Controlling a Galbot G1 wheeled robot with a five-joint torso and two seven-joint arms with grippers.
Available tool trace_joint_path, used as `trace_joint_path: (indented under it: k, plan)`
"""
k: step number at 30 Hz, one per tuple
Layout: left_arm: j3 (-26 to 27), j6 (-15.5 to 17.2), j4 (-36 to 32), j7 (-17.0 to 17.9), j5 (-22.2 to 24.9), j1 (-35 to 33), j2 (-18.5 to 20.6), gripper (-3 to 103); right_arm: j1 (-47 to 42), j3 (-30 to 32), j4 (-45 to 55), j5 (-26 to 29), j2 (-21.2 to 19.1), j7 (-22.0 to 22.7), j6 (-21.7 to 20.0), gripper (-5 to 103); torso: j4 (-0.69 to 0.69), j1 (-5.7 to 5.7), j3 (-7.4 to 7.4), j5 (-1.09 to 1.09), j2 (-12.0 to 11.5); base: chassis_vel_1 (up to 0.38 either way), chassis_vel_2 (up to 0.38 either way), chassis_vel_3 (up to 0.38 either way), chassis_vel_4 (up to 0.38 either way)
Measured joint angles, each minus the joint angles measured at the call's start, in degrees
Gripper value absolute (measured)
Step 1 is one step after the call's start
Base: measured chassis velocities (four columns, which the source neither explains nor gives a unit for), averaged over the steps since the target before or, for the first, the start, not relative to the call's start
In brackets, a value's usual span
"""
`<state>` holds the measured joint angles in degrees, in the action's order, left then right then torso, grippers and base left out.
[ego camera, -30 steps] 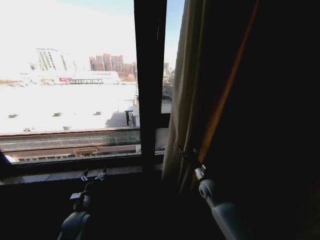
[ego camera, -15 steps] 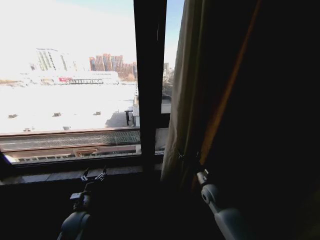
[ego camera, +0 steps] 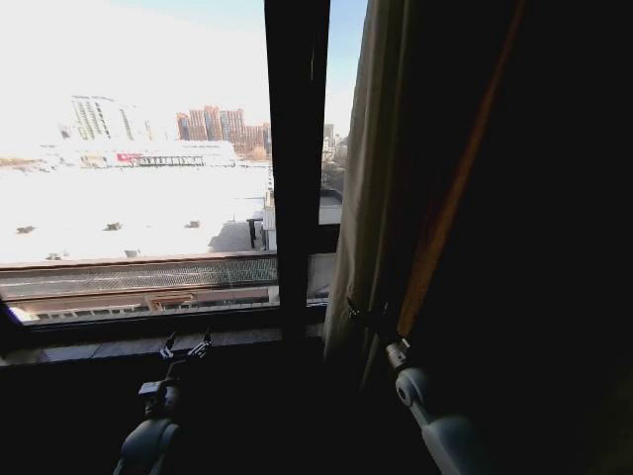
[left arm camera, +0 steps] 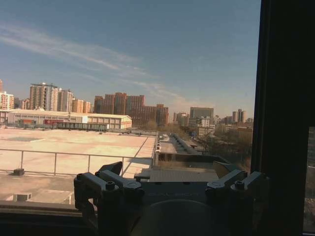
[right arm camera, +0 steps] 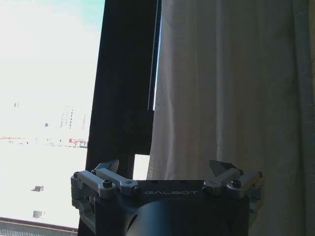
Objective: Open the curtains by pulling them apart, changing their state from closed to fully open.
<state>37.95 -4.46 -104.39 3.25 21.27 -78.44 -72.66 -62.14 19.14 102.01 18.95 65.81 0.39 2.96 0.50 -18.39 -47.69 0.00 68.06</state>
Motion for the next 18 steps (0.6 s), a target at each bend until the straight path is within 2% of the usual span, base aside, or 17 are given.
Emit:
trace_joint_path:
  k: [7, 11, 18]
  plan:
    - [0.0, 0.0, 0.0, 0.0, 0.0, 0.0, 0.0, 100, -0.6, -0.4, -0.8, -2.0, -0.5, 0.6, -2.6, 100, 0.01, 0.00, 0.00, 0.00, 0.0, 0.000, 0.000, 0.000, 0.000]
    - [0.0, 0.0, 0.0, 0.0, 0.0, 0.0, 0.0, 100, 0.3, -0.9, -5.7, -2.9, 0.5, 0.7, -0.6, 100, 0.00, 0.00, 0.00, 0.01, 0.0, 0.000, 0.000, 0.000, 0.000]
    - [0.0, 0.0, 0.0, 0.0, 0.0, 0.0, 0.0, 100, 0.8, -1.2, -6.8, -3.1, 1.2, 0.6, -0.2, 100, 0.00, -0.01, 0.00, 0.01, 0.0, 0.000, 0.000, 0.000, 0.000]
